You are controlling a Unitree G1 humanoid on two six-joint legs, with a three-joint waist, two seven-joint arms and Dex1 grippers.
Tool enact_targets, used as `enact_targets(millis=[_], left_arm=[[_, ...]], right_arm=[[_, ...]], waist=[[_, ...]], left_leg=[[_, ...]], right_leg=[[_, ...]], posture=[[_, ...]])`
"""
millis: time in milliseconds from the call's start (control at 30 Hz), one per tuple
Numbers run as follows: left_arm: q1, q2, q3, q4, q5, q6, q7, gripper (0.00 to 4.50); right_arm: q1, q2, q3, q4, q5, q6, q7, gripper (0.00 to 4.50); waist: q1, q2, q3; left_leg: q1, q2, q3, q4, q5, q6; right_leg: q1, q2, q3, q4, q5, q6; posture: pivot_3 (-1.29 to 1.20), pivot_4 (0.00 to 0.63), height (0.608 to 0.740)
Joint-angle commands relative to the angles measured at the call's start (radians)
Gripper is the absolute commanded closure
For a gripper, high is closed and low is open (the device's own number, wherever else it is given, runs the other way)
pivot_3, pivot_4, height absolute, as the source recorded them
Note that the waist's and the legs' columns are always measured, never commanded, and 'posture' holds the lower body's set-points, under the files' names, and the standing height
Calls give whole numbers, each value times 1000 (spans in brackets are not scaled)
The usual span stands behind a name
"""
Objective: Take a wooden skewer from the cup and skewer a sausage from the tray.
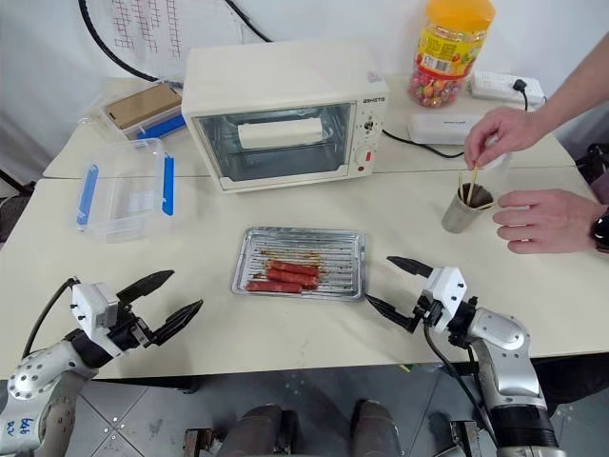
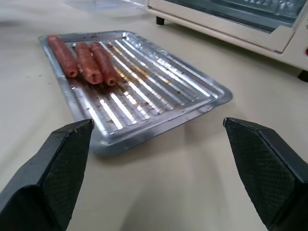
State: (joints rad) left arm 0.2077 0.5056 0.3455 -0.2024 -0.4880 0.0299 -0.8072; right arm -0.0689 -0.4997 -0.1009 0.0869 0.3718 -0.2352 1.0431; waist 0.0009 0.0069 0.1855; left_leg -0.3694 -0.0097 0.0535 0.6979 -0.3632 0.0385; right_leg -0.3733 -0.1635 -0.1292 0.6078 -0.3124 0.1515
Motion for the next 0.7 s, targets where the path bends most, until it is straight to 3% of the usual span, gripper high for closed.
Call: enact_targets(millis=[33,367,700], left_arm=[[13,-6,15,-56,-20,-14,9,25],[134,-33,27,-93,-25,-47,-10,25],[43,22,-20,-3,3,-37,-56,25]], right_arm=[[12,-9,-22,-57,31,6,-11,0],[79,7,-17,-41,7,-55,-23,0],[169,-3,-33,-116,33,-41,-52,0]], waist=[[-1,0,0],[0,0,0],[6,0,0]], left_leg=[[0,0,0,0,0,0],[0,0,0,0,0,0],[1,0,0,0,0,0]], right_leg=[[0,0,0,0,0,0],[0,0,0,-1,0,0],[1,0,0,0,0,0]], posture=[[0,150,740],[0,150,740],[0,150,740]])
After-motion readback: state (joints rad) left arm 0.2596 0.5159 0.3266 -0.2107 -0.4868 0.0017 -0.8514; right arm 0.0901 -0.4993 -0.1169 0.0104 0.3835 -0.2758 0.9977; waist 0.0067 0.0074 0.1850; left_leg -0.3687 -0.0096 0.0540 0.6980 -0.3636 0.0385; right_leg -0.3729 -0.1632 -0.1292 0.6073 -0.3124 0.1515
